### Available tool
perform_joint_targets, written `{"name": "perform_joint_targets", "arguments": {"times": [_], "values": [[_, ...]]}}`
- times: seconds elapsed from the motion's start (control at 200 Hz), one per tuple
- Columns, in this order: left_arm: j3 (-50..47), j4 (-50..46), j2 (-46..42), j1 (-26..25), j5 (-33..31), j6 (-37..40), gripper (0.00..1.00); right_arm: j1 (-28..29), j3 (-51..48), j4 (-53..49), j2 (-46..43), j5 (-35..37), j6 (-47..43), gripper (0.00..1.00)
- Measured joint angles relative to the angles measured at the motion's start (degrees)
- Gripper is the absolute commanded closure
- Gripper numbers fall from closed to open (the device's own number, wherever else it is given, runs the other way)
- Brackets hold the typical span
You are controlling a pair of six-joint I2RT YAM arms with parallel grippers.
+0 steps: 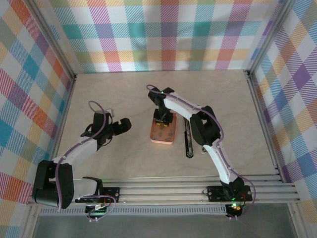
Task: Load the staples into the stapler
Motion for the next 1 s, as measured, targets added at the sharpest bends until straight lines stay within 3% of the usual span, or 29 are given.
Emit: {"name": "perform_joint_targets", "arguments": {"times": [0.24,0.63,0.825,1.0], "values": [[0.0,0.0,0.0,0.0,0.0,0.0,0.06,0.0,-0.3,-0.3,0.0,0.0,-0.1,0.82],[0.0,0.0,0.0,0.0,0.5,0.0,0.06,0.0,-2.7,1.8,-1.5,0.6,-1.8,0.84],[0.1,0.0,-0.2,0.0,2.0,0.0,0.06,0.1,-10.8,8.6,-7.3,2.6,-4.7,0.85],[2.9,-0.2,-0.4,-0.9,3.5,0.5,0.06,0.1,-20.5,15.1,-18.9,5.1,-9.1,0.84]]}}
